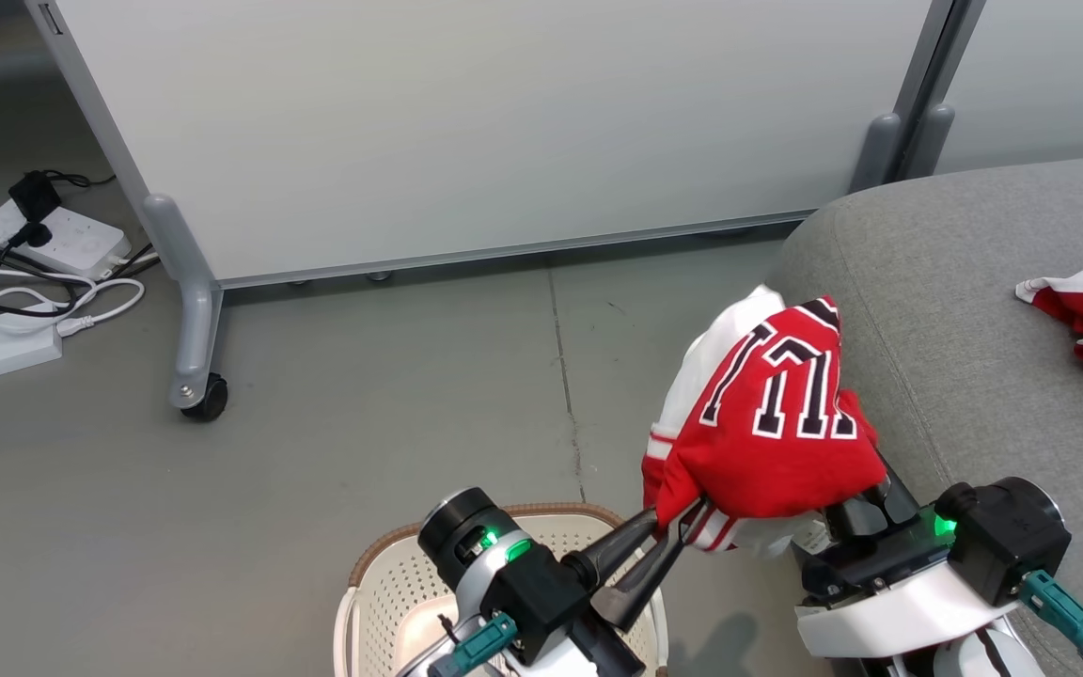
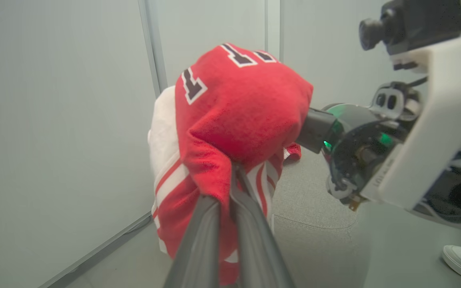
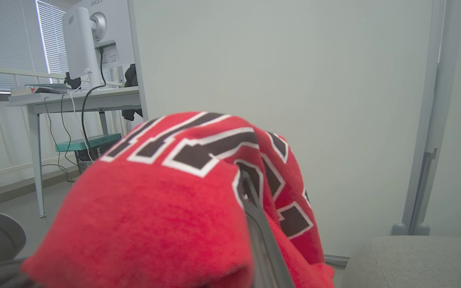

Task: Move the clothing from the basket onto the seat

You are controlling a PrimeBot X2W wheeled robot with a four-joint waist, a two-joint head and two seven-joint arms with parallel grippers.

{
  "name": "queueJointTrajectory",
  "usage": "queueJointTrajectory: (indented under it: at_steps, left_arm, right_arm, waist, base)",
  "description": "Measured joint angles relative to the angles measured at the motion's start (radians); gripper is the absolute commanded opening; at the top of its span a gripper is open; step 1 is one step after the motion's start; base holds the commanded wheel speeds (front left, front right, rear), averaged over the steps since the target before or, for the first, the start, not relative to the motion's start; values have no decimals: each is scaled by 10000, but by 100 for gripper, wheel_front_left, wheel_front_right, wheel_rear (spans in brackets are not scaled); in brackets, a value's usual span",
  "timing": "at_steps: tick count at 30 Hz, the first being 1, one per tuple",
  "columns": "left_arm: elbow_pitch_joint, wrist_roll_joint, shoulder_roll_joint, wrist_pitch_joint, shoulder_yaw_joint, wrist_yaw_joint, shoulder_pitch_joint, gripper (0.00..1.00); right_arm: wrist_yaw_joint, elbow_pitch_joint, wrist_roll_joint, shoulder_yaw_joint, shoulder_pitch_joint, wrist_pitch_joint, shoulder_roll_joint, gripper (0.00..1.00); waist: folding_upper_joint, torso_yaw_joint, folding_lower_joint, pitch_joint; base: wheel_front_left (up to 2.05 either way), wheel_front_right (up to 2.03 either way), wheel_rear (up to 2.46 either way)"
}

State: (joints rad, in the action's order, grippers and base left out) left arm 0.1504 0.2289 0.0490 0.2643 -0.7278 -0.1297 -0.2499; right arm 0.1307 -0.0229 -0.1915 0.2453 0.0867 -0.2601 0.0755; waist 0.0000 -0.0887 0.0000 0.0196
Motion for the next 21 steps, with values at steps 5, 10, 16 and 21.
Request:
queueJointTrajectory:
  at_steps: [5,10,16,21]
  left_arm:
    - [234,92,-4,0,-213,0,-19,0]
    - [146,102,2,0,63,0,-21,100]
    - [92,-23,-2,0,221,0,10,100]
    - [222,-209,17,-2,303,0,254,100]
  right_arm:
    - [0,4,0,8,49,0,-40,0]
    - [0,29,-4,-4,60,0,-23,0]
    - [0,90,-15,-355,29,0,-12,0]
    - [0,94,61,-953,-151,0,-4,0]
  waist:
    - [0,28,0,54]
    - [0,27,0,98]
    - [0,0,0,70]
    - [0,-12,0,20]
  base:
    - [0,0,0]
    - [0,0,0]
    - [0,0,0]
    - [0,0,0]
